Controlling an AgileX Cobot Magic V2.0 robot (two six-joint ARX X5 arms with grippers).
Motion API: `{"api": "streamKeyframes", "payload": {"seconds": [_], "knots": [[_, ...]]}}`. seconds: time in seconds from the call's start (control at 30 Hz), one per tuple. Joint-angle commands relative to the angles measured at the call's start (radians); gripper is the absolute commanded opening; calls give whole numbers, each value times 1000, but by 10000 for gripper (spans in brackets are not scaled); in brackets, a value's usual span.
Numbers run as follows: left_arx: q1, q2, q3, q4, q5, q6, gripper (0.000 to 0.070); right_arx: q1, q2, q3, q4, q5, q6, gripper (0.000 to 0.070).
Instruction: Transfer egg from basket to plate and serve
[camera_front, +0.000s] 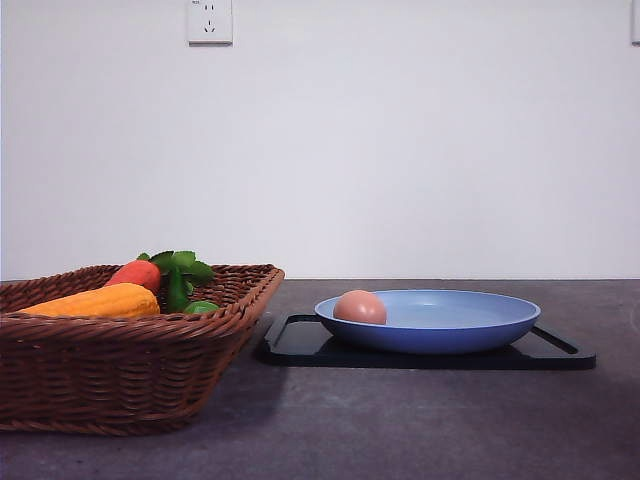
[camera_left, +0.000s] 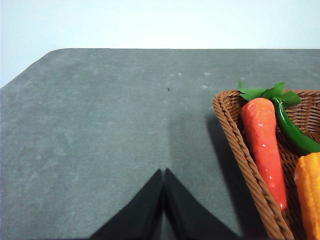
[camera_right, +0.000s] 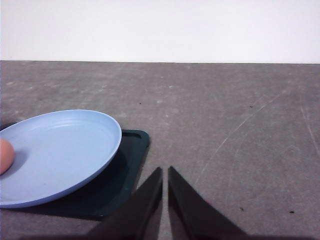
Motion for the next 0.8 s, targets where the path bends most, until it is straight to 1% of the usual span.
{"api": "streamKeyframes", "payload": {"seconds": [0.0,0.77], "knots": [[0,-2,-22,-12,3,2,0,0,-1,-6,13,2,17,0],[0,-2,-22,-12,3,2,0,0,-1,-6,13,2,17,0]]}}
